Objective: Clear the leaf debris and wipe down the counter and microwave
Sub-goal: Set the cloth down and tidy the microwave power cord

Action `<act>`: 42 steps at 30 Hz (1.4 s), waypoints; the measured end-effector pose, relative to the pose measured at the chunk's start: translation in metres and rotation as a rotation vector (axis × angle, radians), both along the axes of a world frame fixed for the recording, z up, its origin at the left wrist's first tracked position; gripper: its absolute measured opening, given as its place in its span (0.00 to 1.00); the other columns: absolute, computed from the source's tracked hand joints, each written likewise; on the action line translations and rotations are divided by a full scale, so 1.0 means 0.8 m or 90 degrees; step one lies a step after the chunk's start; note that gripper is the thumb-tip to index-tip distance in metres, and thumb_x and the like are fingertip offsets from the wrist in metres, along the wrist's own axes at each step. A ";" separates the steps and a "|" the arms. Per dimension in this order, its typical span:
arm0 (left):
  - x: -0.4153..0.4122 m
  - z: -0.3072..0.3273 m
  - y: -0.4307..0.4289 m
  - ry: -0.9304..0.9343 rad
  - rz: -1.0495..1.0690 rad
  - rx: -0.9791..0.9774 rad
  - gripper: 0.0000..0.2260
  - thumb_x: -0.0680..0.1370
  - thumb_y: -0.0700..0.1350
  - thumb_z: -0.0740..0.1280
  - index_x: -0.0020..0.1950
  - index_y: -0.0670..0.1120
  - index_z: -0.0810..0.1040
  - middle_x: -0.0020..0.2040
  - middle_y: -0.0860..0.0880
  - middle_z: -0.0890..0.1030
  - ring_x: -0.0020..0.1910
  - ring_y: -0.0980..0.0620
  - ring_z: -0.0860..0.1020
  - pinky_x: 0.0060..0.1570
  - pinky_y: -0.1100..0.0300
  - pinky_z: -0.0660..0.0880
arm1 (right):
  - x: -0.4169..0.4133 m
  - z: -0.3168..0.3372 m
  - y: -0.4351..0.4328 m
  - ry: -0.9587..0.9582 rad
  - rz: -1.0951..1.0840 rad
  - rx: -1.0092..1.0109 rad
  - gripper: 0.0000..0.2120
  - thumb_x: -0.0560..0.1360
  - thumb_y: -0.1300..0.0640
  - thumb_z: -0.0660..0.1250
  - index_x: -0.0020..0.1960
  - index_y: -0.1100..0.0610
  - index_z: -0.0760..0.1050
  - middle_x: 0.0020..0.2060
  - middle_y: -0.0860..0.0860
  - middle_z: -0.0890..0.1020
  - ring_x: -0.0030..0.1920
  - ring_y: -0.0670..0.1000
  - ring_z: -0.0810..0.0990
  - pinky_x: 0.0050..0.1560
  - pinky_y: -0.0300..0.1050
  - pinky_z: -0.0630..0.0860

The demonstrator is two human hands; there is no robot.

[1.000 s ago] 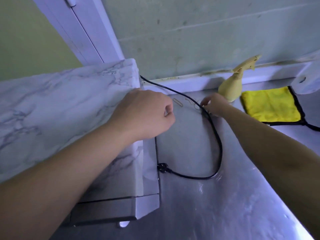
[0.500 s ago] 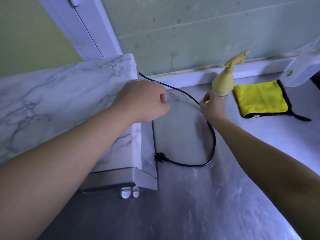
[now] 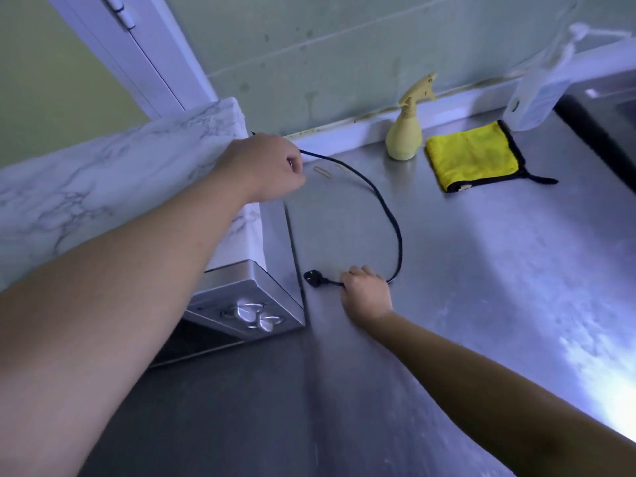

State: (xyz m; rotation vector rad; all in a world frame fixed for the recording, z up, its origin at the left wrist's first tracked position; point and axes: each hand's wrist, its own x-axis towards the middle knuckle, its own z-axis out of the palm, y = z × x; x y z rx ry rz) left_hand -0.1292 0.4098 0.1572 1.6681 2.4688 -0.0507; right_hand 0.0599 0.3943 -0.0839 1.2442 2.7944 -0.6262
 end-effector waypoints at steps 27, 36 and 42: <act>0.261 -0.149 -0.248 -1.086 0.529 0.205 0.09 0.82 0.36 0.62 0.55 0.45 0.81 0.46 0.48 0.86 0.41 0.52 0.83 0.44 0.57 0.79 | 0.299 0.163 -0.175 0.622 -0.322 -0.627 0.13 0.81 0.61 0.63 0.44 0.67 0.80 0.35 0.59 0.73 0.37 0.58 0.73 0.39 0.49 0.80; 0.263 -0.106 -0.261 -1.107 0.373 0.176 0.11 0.83 0.35 0.59 0.60 0.37 0.79 0.56 0.37 0.82 0.43 0.48 0.82 0.38 0.59 0.81 | 0.271 0.184 -0.217 0.519 -0.273 -0.563 0.14 0.82 0.59 0.63 0.40 0.62 0.78 0.32 0.56 0.67 0.34 0.52 0.67 0.36 0.45 0.73; 0.233 -0.097 -0.304 -1.193 0.348 0.191 0.15 0.80 0.48 0.66 0.61 0.38 0.79 0.57 0.39 0.80 0.52 0.48 0.78 0.49 0.60 0.75 | 0.227 0.187 -0.252 0.477 -0.316 -0.531 0.14 0.82 0.58 0.63 0.41 0.63 0.78 0.32 0.55 0.69 0.33 0.50 0.69 0.35 0.45 0.76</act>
